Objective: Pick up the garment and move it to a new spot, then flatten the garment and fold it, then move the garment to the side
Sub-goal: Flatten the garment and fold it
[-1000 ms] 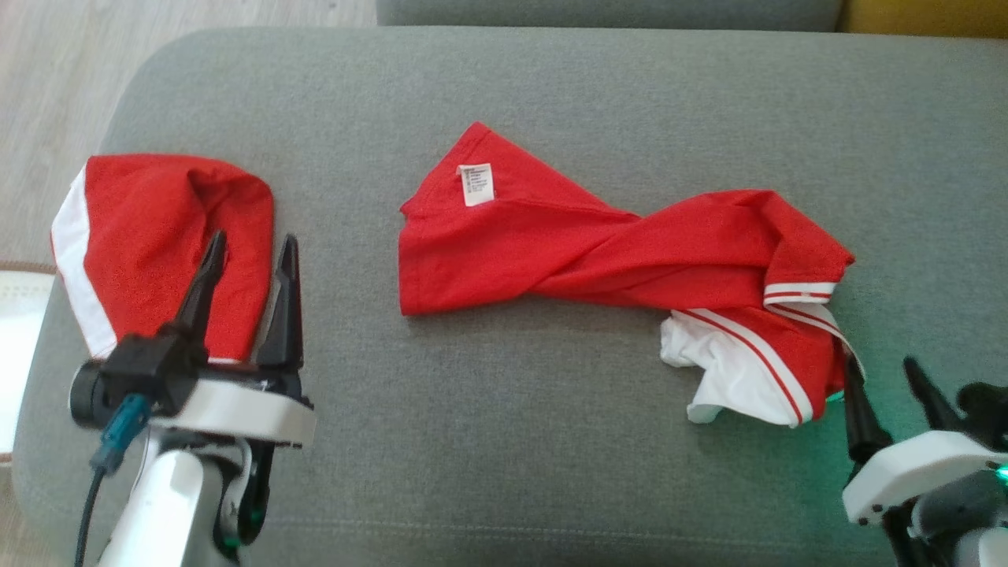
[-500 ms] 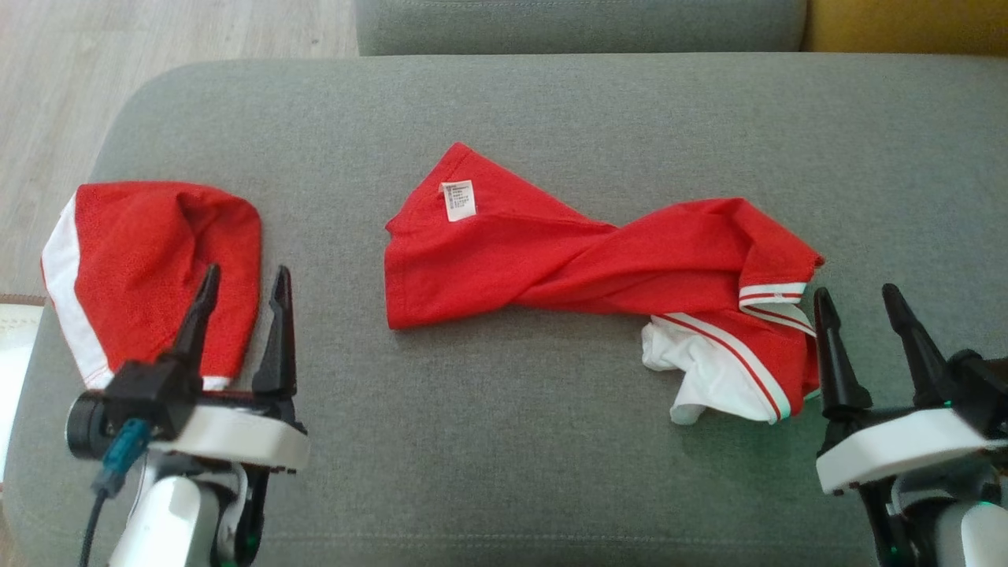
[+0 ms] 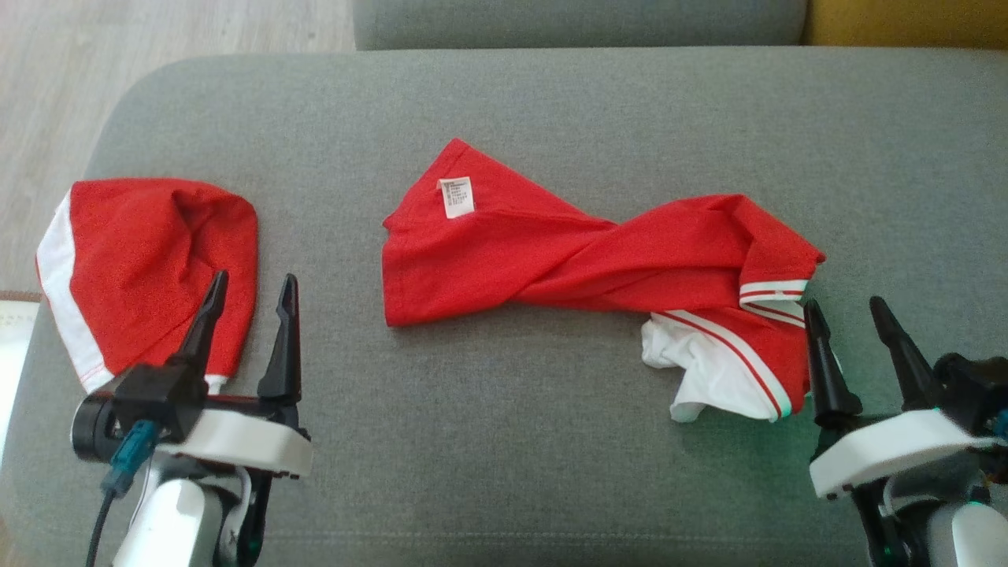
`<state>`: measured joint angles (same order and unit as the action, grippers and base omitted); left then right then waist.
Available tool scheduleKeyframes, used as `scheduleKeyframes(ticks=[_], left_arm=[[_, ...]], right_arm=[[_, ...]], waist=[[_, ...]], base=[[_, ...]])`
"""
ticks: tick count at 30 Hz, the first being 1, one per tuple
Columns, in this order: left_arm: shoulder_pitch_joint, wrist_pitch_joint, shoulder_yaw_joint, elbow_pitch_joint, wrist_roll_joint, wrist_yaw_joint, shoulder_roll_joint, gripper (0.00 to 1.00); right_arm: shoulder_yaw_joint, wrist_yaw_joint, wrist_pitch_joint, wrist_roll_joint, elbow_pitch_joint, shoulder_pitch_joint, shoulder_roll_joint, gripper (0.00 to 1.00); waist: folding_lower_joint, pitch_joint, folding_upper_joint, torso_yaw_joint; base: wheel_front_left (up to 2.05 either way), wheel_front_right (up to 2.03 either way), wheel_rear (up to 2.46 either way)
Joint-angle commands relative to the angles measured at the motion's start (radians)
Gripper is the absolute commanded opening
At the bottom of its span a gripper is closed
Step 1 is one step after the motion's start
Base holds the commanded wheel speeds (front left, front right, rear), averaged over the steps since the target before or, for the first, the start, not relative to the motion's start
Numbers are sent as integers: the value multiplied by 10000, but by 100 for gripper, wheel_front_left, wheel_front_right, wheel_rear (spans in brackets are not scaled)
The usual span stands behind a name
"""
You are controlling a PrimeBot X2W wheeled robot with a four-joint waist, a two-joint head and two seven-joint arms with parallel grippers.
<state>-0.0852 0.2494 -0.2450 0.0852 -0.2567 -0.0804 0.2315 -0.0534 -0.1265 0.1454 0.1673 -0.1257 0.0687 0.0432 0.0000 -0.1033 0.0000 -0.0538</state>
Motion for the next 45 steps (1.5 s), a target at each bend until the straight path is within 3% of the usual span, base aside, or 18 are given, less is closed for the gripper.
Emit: scheduleKeyframes(ticks=[1, 13, 15, 16, 17, 26, 36, 43, 44, 45], left_arm=[[-506, 64, 348, -377, 23, -62, 201, 100], [-1092, 94, 227, -331, 23, 14, 83, 100], [-1172, 101, 218, -269, 27, 28, 50, 100], [-1172, 101, 218, -269, 27, 28, 50, 100], [-1196, 104, 225, -247, 27, 30, 39, 100], [-1135, 119, 326, -187, 36, 28, 0, 100], [-954, 122, 422, -258, 39, 37, -51, 100], [-946, 123, 428, -204, 77, 44, -60, 100], [-939, 123, 422, -192, 84, 42, -62, 100], [-928, 123, 419, -176, 87, 42, -60, 100]], right_arm=[[111, -42, 38, 45, -4, -697, 71, 100], [177, -42, 356, 561, 3256, -3096, 390, 100], [304, -42, 251, 703, 3441, -3378, 411, 24], [304, -42, 251, 703, 3441, -3378, 411, 24], [343, -42, 150, 759, 3442, -3481, 427, 0], [802, -42, -666, 737, 1909, -3436, 745, 0], [1406, -42, 1385, 841, 307, 197, 542, 0], [1313, -42, 2041, 611, 474, 1174, 321, 0], [1296, -42, 1986, 564, 507, 1186, 292, 24], [1259, -42, 1865, 539, 499, 1176, 259, 84]], waist=[[0, -170, 0, -28], [0, -1062, 0, -222], [0, -1088, 0, -260], [0, -1088, 0, -260], [0, -1087, 0, -261], [0, -924, 0, -114], [0, -796, 0, -45], [0, -763, 0, -23], [0, -749, 0, -33], [0, -733, 0, -40]], base=[[0, 0, 0], [0, 0, 0], [0, 0, 0], [0, 0, 0], [0, 0, 0], [0, 0, 0], [0, 0, 0], [0, 0, 0], [0, 0, 0], [0, 0, 0]])
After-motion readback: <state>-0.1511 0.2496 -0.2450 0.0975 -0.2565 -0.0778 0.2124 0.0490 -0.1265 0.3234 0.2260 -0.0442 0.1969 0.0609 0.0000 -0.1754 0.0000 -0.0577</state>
